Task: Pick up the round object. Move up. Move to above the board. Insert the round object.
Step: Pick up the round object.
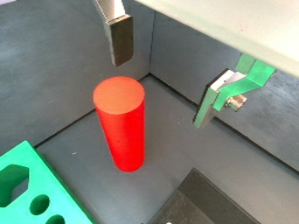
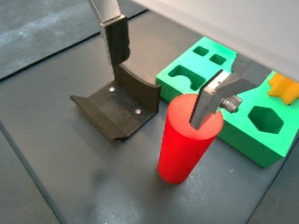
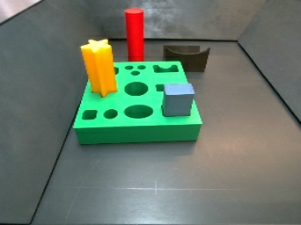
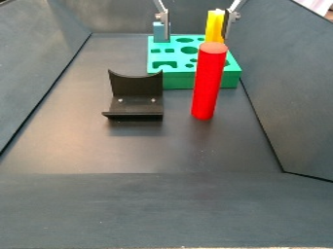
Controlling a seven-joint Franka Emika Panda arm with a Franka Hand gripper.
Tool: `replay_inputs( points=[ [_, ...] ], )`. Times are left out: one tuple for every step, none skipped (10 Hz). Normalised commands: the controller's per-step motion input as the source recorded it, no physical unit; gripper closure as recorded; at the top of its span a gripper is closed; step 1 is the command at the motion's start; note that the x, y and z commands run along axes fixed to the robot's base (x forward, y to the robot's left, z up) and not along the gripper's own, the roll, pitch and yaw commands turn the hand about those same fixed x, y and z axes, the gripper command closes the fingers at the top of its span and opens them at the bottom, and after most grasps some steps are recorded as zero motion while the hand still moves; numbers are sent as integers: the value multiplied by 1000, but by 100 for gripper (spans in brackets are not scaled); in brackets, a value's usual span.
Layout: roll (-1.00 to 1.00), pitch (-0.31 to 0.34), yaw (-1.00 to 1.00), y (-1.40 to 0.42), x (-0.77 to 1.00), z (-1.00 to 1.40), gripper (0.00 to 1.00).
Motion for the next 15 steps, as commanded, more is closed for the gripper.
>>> replay_inputs(
  points=[
    [63,0,0,-123,0,0,0],
    [-7,0,0,0,0,0,0],
    [-87,-36,71,0,-189,-229,0],
    [0,-80,140,0,-426,-266,0],
    [-41,-63,14,0,-526,-274,0],
    [-96,-41,0,-9,-463,-303,0],
    [-123,0,0,-37,-191,-337,0],
    [-54,14,-46,-86,63,-371,0],
    [-23,56,-57,-80,163,-411,0],
    [-21,56,-49,-63,134,-440,0],
    [-34,46,-31,-40,80,-469,0],
    [-40,33,0,0,26,-400,0],
    [-87,0,0,0,0,-300,0],
    [-90,-6,0,0,0,-74,0],
    [-11,0,0,0,0,0,0]
  ],
)
